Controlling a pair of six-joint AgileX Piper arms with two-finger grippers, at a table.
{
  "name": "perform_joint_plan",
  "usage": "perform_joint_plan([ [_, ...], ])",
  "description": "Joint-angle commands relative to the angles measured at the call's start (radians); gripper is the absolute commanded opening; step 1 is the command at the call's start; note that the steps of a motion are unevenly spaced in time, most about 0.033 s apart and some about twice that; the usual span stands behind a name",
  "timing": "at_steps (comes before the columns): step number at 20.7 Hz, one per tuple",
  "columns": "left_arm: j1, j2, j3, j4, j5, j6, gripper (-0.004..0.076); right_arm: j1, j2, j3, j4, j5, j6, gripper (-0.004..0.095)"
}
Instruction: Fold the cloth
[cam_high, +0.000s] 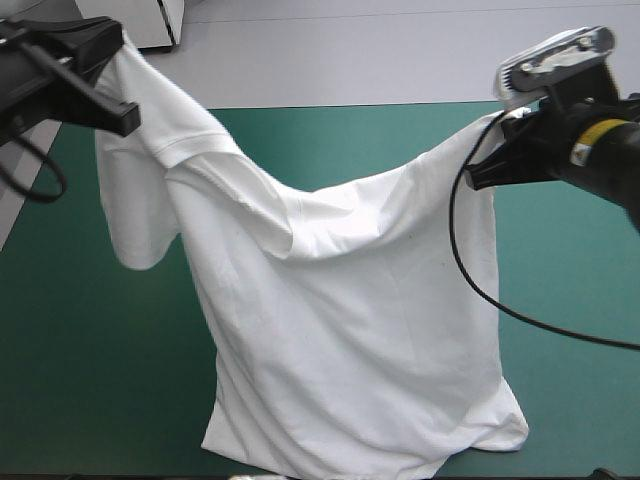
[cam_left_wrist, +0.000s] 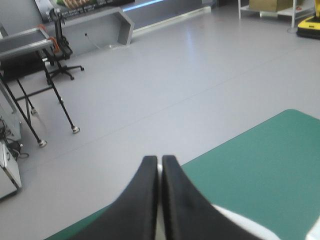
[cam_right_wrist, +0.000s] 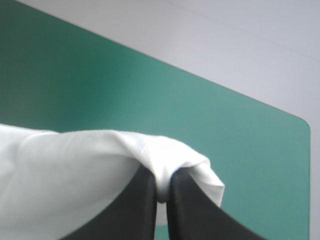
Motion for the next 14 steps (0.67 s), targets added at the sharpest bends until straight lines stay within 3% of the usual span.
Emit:
perform_joint_plan([
  [1, -0.005, 0.087, -0.013, 0.000, -0.150, 0.002, -0.0009, -0.005, 0.058, 0.010, -0.181, -0.121, 0.033, -0.0017],
  [5, -0.005, 0.247, -0.015, 0.031, -0.260, 0.007, -0.0009, -0.153, 0.219, 0.010, -0.160, -0.272, 0.033, -0.0017],
  [9, -0.005, 0.401, -0.017, 0.042, -0.465, 0.021, -0.0009, -0.327, 0.391, -0.097, -0.075, -0.398, -0.010, -0.0017],
  [14, -0.005, 0.536, -0.017, 0.037, -0.480, 0.021, -0.0009, -0.441, 0.555, -0.233, 0.179, -0.421, -0.138, -0.0017],
])
